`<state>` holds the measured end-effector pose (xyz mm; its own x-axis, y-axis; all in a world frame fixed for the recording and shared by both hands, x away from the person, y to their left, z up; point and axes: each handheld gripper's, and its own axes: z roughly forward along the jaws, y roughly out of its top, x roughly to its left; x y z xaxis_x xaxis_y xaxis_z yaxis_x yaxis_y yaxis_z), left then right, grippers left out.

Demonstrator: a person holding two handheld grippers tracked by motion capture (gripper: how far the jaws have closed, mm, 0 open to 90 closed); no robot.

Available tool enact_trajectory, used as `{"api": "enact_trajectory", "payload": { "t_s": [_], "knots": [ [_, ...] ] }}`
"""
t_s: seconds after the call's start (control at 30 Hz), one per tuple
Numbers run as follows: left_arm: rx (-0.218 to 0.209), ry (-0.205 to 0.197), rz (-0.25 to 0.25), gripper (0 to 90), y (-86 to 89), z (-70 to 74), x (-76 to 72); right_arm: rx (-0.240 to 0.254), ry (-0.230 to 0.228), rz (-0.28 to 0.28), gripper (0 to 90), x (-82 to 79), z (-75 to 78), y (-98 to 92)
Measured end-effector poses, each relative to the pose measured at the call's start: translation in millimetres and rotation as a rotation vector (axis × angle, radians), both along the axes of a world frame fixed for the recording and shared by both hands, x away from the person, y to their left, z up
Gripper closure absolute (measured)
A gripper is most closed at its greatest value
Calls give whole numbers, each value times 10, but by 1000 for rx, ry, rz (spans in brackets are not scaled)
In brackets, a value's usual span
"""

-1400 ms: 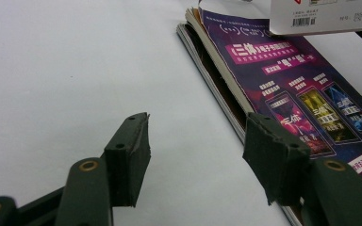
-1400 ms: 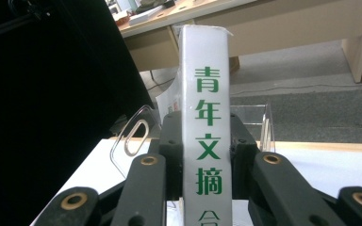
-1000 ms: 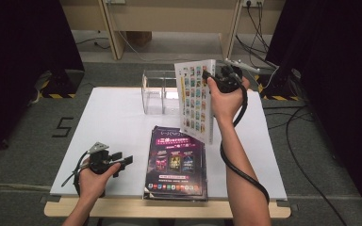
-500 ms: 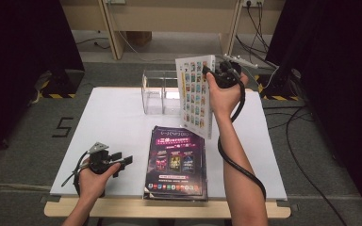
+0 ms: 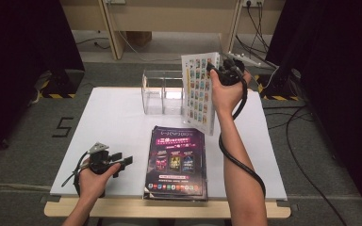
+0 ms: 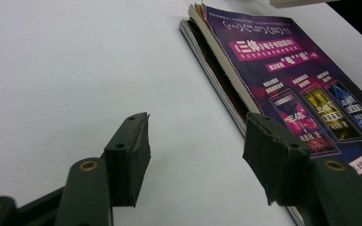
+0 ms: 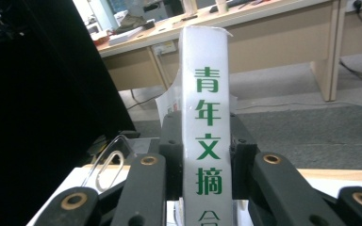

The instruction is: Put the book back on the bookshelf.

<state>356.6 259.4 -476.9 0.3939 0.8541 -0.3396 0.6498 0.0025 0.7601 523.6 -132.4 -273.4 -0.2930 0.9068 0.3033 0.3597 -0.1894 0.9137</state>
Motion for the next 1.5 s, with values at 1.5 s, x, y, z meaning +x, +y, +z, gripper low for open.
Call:
{"api": "enact_trajectory", "payload": {
  "t_s": [1.5],
  "knots": [
    [-7, 8, 5, 403, 39, -17, 2, -43, -30, -31, 737, 419, -21, 325]
  ]
}}
